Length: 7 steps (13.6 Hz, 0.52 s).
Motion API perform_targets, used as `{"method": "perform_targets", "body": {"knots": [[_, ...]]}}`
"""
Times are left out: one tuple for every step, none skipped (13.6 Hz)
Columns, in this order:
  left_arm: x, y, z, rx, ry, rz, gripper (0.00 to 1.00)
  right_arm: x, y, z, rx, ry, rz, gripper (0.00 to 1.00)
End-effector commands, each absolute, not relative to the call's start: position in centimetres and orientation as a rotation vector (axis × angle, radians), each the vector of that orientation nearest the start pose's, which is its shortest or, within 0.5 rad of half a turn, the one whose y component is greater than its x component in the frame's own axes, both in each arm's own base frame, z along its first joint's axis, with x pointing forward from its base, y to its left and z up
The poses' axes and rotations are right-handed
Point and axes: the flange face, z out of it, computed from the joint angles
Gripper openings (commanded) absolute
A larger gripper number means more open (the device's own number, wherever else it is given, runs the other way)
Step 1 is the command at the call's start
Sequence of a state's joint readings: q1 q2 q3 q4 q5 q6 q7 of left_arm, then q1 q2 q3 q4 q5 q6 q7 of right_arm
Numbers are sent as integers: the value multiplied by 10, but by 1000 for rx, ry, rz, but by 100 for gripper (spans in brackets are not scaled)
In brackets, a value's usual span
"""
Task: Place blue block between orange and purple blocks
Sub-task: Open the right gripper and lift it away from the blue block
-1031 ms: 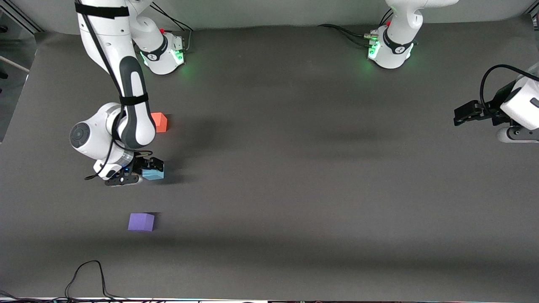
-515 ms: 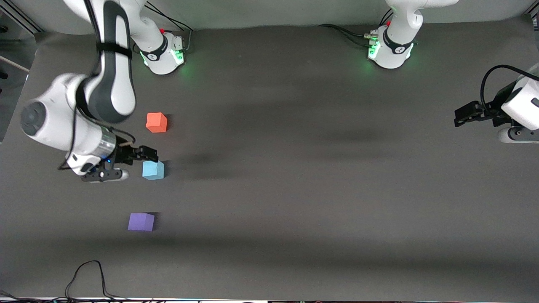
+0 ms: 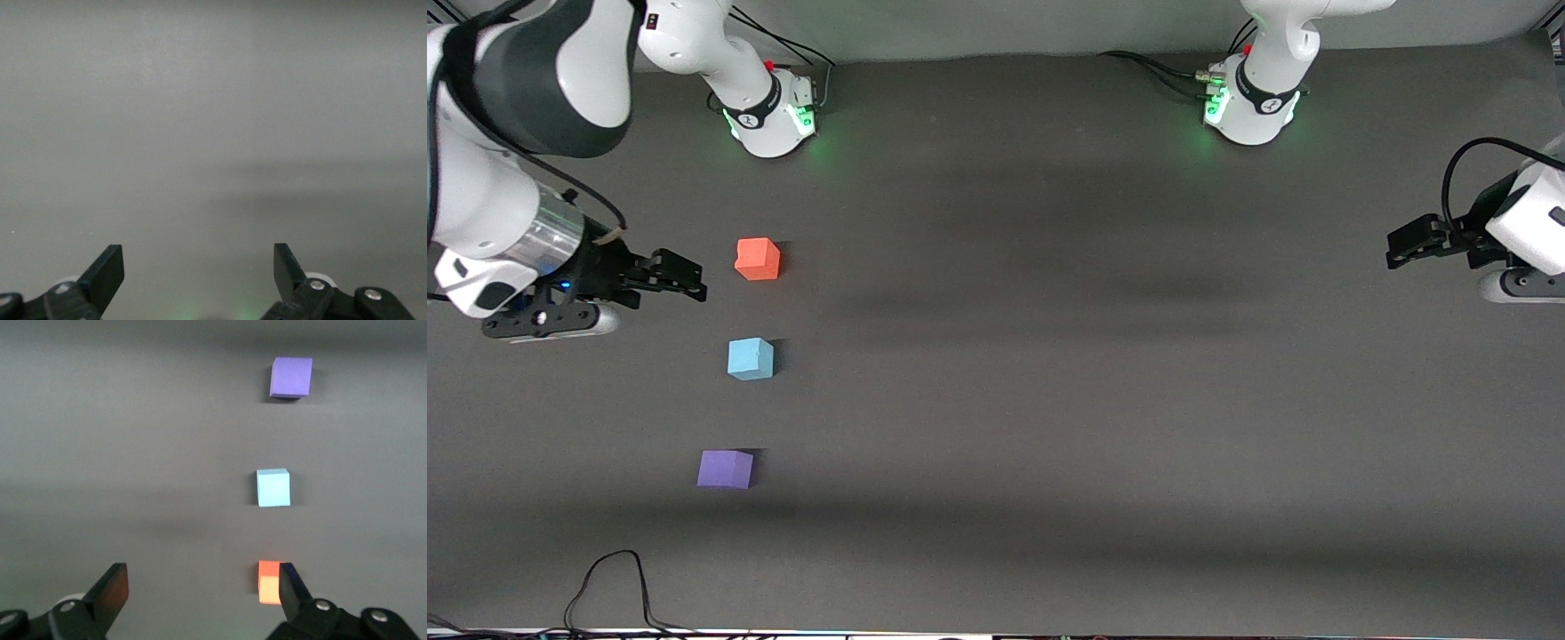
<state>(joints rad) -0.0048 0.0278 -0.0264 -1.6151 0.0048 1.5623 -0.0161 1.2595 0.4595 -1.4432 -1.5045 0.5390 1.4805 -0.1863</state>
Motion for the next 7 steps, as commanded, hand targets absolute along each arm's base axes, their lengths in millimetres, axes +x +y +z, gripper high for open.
{"method": "perform_targets", "body": {"knots": [[557, -16, 590, -3132, 44, 108, 100, 604, 57, 589, -3034, 22, 154, 100], [557, -16, 590, -3132, 44, 108, 100, 605, 54, 589, -3028, 17, 158, 100], [557, -15, 590, -3133, 41, 108, 100, 608, 42, 585, -3020, 35, 169, 100], [557, -16, 590, -3132, 44, 108, 100, 611, 41, 577, -3017, 17, 193, 100], [557, -17, 590, -3133, 46, 106, 100, 613, 36, 579, -3026, -9, 194, 100], [557, -16, 590, -3133, 44, 106, 100, 612, 33, 582, -3026, -32, 188, 100], [557, -17, 590, -3133, 46, 106, 100, 606, 33, 594, -3030, -4, 148, 100]]}}
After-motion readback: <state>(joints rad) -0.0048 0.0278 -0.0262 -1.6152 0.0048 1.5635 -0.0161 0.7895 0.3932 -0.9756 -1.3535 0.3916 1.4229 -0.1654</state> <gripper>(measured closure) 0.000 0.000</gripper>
